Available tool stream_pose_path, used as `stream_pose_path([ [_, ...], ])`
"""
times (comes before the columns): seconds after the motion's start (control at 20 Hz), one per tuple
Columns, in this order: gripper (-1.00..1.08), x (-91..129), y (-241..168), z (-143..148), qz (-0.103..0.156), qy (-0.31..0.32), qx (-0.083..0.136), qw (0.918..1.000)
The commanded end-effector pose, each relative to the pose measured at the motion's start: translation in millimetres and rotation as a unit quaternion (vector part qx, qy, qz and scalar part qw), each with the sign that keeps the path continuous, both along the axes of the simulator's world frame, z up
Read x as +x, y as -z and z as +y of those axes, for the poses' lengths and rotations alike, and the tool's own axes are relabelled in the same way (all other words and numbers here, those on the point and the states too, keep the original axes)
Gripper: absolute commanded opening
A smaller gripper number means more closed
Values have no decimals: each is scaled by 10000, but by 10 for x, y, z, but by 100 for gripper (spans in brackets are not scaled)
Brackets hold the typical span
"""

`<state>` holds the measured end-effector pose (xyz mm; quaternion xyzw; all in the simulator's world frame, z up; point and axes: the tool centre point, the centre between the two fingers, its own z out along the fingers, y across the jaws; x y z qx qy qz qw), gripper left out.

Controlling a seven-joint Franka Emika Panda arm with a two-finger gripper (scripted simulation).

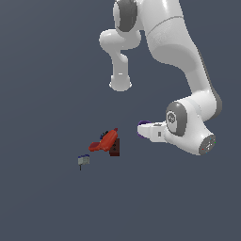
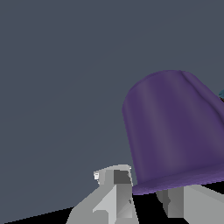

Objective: Pick up a designated object from a clutter of objects.

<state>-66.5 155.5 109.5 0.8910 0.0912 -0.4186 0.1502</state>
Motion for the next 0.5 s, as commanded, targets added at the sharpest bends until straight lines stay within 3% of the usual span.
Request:
stream_pose_path([
  [0.0,-100,-52,-163,-80,-9,2,2,10000],
  [0.45,-100,-320,-928,-469,-7,9,1,10000],
])
